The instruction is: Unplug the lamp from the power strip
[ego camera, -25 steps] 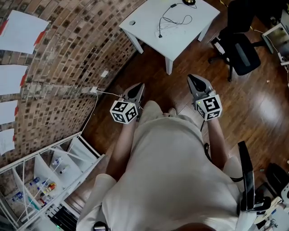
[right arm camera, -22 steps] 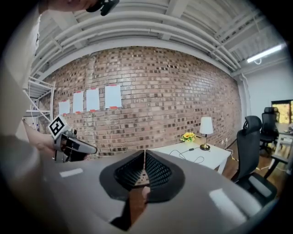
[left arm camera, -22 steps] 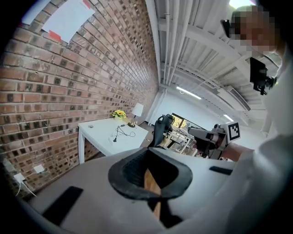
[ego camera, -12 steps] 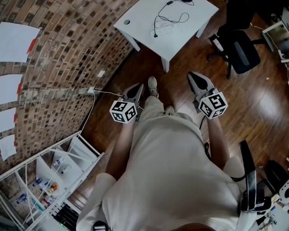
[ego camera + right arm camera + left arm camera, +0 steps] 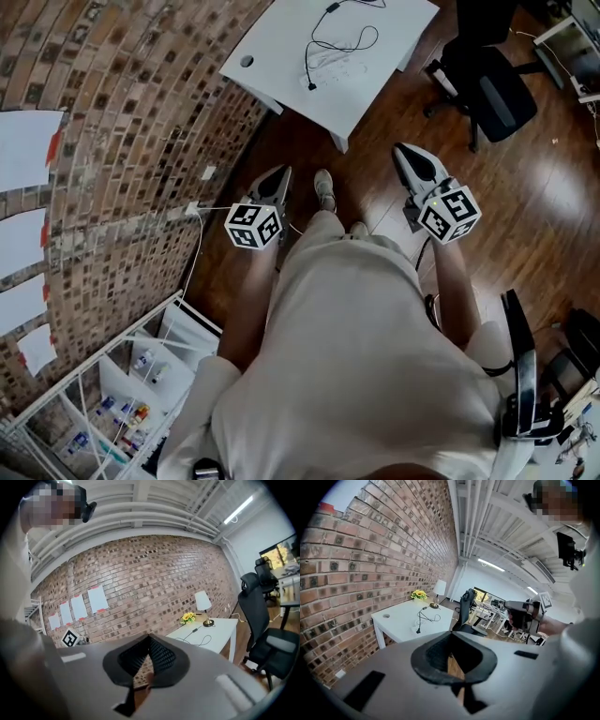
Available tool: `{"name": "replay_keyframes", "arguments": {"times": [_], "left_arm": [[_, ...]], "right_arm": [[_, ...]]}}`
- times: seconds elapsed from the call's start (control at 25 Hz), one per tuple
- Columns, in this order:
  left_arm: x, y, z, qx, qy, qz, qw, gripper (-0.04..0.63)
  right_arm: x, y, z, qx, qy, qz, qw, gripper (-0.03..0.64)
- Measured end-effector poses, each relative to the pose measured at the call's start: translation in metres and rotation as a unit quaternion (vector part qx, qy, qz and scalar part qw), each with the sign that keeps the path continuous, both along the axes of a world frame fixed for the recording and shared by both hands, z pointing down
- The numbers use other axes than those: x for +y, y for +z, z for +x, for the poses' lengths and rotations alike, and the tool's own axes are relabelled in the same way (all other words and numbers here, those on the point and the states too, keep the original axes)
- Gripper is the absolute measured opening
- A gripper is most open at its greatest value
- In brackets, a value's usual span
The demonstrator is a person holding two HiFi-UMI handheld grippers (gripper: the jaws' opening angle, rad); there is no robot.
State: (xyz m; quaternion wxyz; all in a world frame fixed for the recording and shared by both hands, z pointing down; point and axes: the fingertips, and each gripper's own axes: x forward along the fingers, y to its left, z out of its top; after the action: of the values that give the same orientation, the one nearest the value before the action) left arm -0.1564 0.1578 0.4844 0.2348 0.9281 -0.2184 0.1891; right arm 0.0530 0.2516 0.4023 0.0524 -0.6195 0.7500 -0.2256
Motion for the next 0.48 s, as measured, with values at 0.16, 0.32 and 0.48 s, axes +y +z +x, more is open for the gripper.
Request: {"name": "replay_keyframes", "arguments": {"times": [0.16, 0.32, 0.48], "left_arm": [[-0.032, 0.001, 0.009, 0.004, 0.014, -0.007, 0.9999, 0.002], [-0.072, 0.001, 0.021, 0.01, 0.03, -0.006, 0.9995, 0.002], [-0.113, 0.001, 0.027, 0.014, 0.036, 0.001, 0.9993, 0.002]], "right_arm": [[-0.027, -0.002, 0.007, 0.008, 0.014, -0.009, 1.0, -0.009], [-0.061, 0.011, 0.016, 0.046, 0.026, -0.031, 0.998, -0.009], [-0.09, 0.023, 0.018, 0.049, 0.031, -0.05, 0.997, -0.005]]}}
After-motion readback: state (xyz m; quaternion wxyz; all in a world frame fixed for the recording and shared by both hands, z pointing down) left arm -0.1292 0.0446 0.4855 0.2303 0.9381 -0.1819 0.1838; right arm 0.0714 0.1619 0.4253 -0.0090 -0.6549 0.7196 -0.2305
